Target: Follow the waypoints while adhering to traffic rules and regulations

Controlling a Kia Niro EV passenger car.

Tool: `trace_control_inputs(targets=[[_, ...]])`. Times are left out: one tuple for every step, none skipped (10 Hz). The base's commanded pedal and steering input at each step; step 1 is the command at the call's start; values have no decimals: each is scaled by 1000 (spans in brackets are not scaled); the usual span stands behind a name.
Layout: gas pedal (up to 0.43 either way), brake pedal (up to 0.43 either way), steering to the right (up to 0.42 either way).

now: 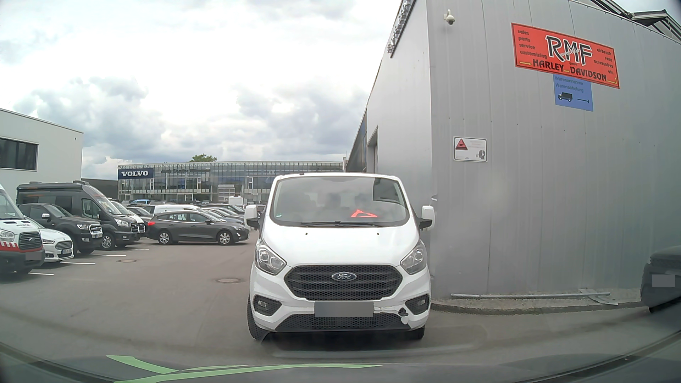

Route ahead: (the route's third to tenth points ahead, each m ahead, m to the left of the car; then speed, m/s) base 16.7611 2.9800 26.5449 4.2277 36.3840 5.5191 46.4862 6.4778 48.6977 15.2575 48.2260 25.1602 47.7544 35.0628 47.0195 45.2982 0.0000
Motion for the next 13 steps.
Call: trace_control_inputs(targets=[[0,470,-462],[0,470,-462],[0,470,-462],[0,470,-462],[0,470,-462],[0,470,-462],[0,470,-463],[0,470,-463],[0,470,-463],[0,470,-462],[0,476,-462],[0,476,-462],[0,470,-463]])
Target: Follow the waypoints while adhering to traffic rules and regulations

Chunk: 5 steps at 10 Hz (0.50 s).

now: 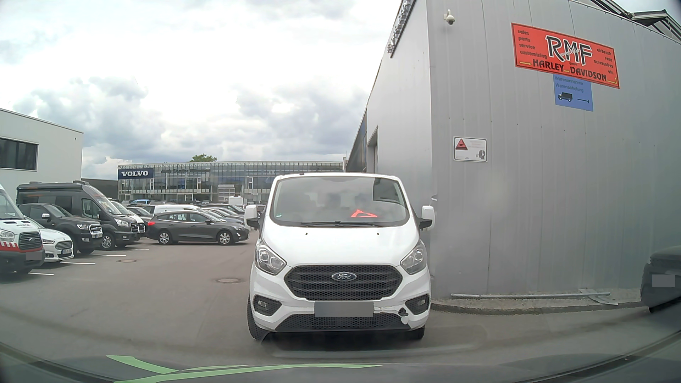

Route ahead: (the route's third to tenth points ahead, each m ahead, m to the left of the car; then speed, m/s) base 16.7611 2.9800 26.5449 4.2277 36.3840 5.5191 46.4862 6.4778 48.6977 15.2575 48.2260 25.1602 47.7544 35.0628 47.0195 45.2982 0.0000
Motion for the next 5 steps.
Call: trace_control_inputs(targets=[[0,470,-462],[0,470,-462],[0,470,-462],[0,470,-462],[0,470,-462]])
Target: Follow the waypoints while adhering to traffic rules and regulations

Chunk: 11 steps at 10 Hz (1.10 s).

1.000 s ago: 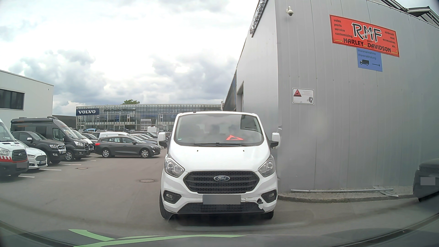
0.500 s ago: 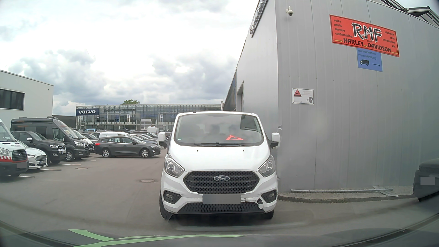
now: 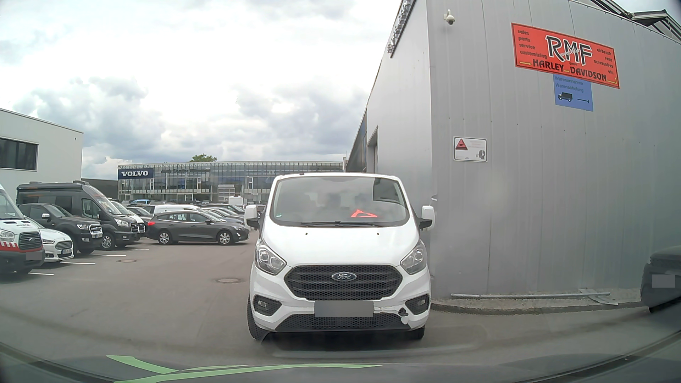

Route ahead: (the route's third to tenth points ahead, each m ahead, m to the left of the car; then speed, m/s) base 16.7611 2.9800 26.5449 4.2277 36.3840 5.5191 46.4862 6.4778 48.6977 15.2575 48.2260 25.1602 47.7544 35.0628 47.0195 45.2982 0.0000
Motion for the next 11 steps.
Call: trace_control_inputs(targets=[[0,470,-462],[0,470,-462],[0,470,-462],[0,470,-462],[0,470,-462],[0,470,-462],[0,470,-463],[0,470,-463],[0,470,-462],[0,470,-462],[0,470,-462]])
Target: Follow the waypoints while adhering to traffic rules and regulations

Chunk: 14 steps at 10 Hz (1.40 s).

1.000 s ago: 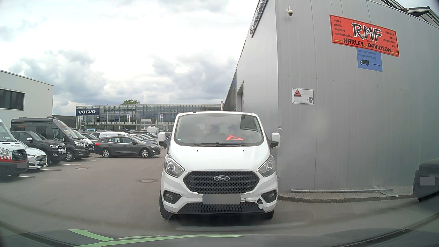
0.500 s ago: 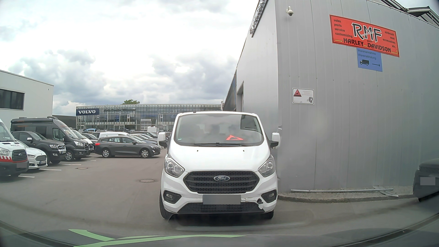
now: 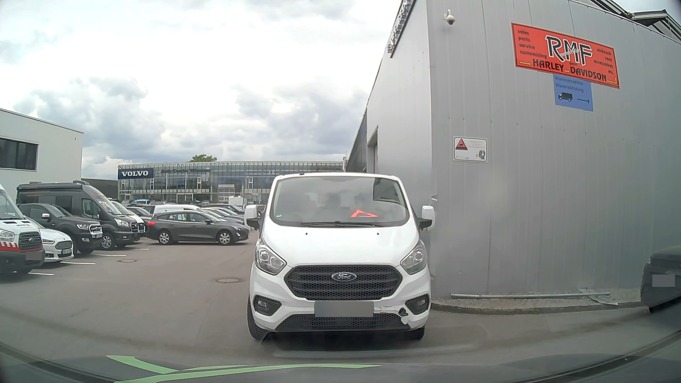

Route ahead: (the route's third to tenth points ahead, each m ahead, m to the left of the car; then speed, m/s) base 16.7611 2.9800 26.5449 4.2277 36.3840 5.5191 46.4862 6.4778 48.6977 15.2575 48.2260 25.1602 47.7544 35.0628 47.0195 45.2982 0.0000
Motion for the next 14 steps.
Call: trace_control_inputs(targets=[[0,470,-462],[0,470,-462],[0,470,-463],[0,470,-462],[0,470,-462],[0,470,-462],[0,470,-463],[0,470,-463],[0,470,-462],[0,470,-462],[0,470,-462],[0,470,-462],[0,470,-462],[0,470,-462]])
